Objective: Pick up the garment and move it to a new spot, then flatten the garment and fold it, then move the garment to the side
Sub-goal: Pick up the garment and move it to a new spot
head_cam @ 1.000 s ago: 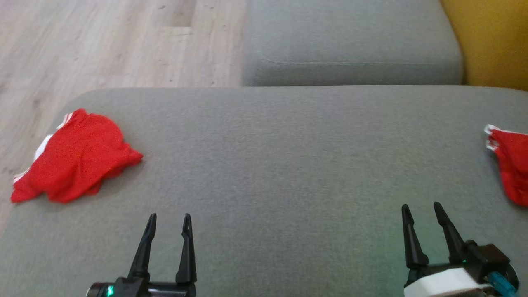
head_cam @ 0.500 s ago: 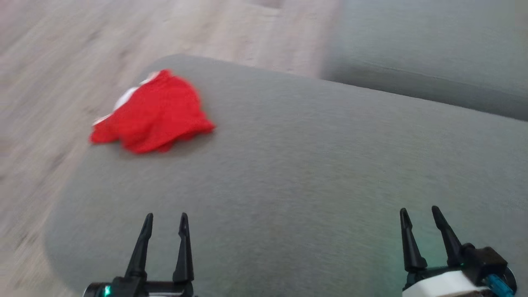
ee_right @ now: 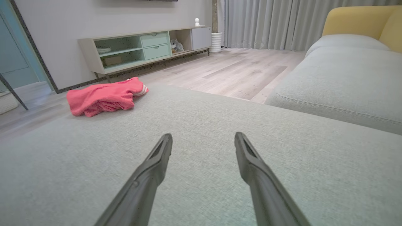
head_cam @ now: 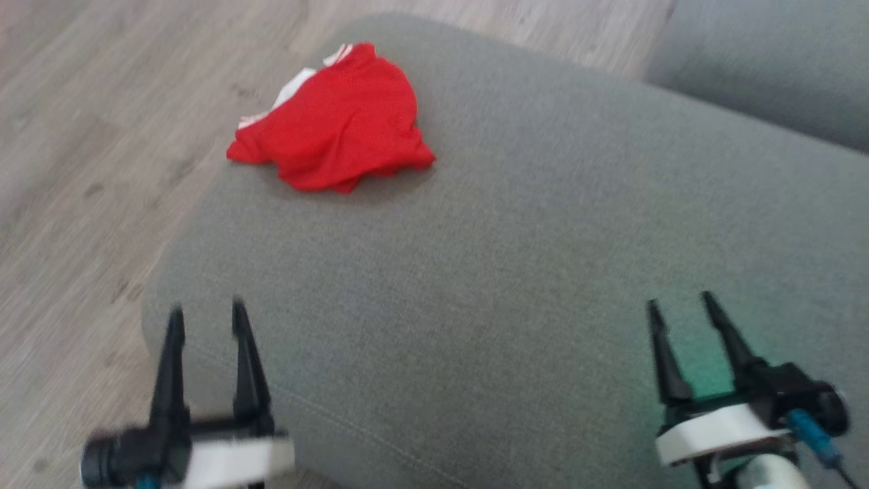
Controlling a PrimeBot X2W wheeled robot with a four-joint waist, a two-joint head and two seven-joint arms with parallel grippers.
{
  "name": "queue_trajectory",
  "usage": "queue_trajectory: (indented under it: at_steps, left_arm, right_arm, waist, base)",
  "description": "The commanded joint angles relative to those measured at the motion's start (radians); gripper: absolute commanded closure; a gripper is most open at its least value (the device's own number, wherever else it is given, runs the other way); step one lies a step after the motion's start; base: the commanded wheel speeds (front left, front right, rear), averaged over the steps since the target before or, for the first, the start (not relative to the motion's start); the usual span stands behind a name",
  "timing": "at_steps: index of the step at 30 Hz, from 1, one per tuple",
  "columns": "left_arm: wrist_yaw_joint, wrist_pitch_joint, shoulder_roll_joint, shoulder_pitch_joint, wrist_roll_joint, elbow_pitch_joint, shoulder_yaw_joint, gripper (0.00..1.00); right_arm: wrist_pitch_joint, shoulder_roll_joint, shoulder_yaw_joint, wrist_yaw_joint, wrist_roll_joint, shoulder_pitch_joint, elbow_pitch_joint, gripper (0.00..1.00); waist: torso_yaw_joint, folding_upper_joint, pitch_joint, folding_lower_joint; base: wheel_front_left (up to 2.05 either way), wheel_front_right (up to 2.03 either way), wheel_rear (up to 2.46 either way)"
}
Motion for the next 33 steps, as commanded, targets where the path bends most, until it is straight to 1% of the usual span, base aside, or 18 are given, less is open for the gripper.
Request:
queue_trajectory:
  at_steps: [1, 5, 9, 12, 15, 19, 23, 26, 27, 28, 29, 30, 33]
  left_arm:
    - [-0.011, -0.002, -0.001, -0.108, 0.004, -0.041, 0.043, 0.00]
    - [-0.050, -0.002, -0.001, -0.266, 0.027, -0.038, 0.083, 0.00]
    - [-0.105, -0.002, 0.017, -0.462, 0.052, 0.052, 0.122, 0.00]
    - [-0.129, -0.002, 0.049, -0.624, 0.060, 0.204, 0.143, 0.00]
    - [-0.154, 0.021, 0.086, -0.795, 0.047, 0.426, 0.153, 0.00]
    - [-0.175, 0.147, 0.128, -0.986, 0.020, 0.703, 0.163, 0.00]
    - [-0.188, 0.279, 0.148, -1.108, -0.028, 0.941, 0.187, 0.00]
    - [-0.207, 0.368, 0.151, -1.145, -0.069, 1.084, 0.204, 0.00]
    - [-0.207, 0.368, 0.151, -1.145, -0.069, 1.084, 0.204, 0.00]
    - [-0.217, 0.388, 0.151, -1.154, -0.091, 1.118, 0.214, 0.19]
    - [-0.225, 0.385, 0.154, -1.161, -0.100, 1.135, 0.213, 0.94]
    - [-0.230, 0.359, 0.159, -1.168, -0.103, 1.139, 0.210, 1.00]
    - [-0.237, 0.241, 0.186, -1.187, -0.079, 1.132, 0.178, 1.00]
  right_arm:
    - [-0.014, -0.021, -0.004, -0.001, -0.017, -0.020, -0.040, 0.00]
    - [-0.014, -0.075, -0.028, -0.001, -0.048, -0.028, -0.076, 0.00]
    - [-0.014, -0.151, -0.026, -0.001, -0.068, -0.055, -0.104, 0.00]
    - [-0.014, -0.202, -0.027, -0.001, -0.075, -0.069, -0.125, 0.00]
    - [-0.014, -0.247, -0.031, -0.001, -0.078, -0.074, -0.144, 0.00]
    - [-0.014, -0.292, -0.031, -0.001, -0.077, -0.080, -0.171, 0.00]
    - [-0.014, -0.320, -0.035, -0.001, -0.076, -0.101, -0.194, 0.00]
    - [-0.014, -0.327, -0.030, -0.001, -0.075, -0.120, -0.201, 0.00]
    - [-0.014, -0.327, -0.030, -0.001, -0.075, -0.120, -0.201, 0.00]
    - [-0.014, -0.325, -0.028, -0.001, -0.075, -0.126, -0.203, 0.00]
    - [-0.014, -0.322, -0.026, -0.001, -0.074, -0.132, -0.203, 0.00]
    - [-0.014, -0.318, -0.027, -0.001, -0.074, -0.137, -0.203, 0.00]
    - [-0.014, -0.302, -0.025, -0.001, -0.076, -0.148, -0.195, 0.00]
  waist:
    - [0.011, 0.0000, 0.058, -0.0002]
    - [-0.027, 0.0000, 0.165, -0.0002]
    - [-0.070, 0.0000, 0.266, -0.0002]
    - [-0.094, 0.0000, 0.322, -0.0002]
    - [-0.115, 0.0000, 0.366, -0.0002]
    - [-0.151, 0.0000, 0.419, -0.0002]
    - [-0.191, 0.0000, 0.476, -0.0002]
    - [-0.219, 0.0000, 0.504, -0.0002]
    - [-0.219, 0.0000, 0.504, -0.0002]
    - [-0.228, 0.0000, 0.511, -0.0002]
    - [-0.236, 0.0000, 0.515, -0.0002]
    - [-0.240, 0.0000, 0.518, -0.0002]
    - [-0.250, 0.0000, 0.512, -0.0002]
  base:
    - [0.00, 0.00, 0.00]
    - [0.00, 0.00, 0.00]
    - [0.00, 0.00, 0.00]
    - [0.00, 0.00, 0.00]
    - [0.00, 0.00, 0.00]
    - [0.00, 0.00, 0.00]
    - [0.00, 0.00, 0.00]
    - [0.00, 0.00, 0.00]
    - [0.00, 0.00, 0.00]
    - [0.00, 0.00, 0.00]
    - [0.00, 0.00, 0.00]
    - [0.00, 0.00, 0.00]
    - [0.00, 0.00, 0.00]
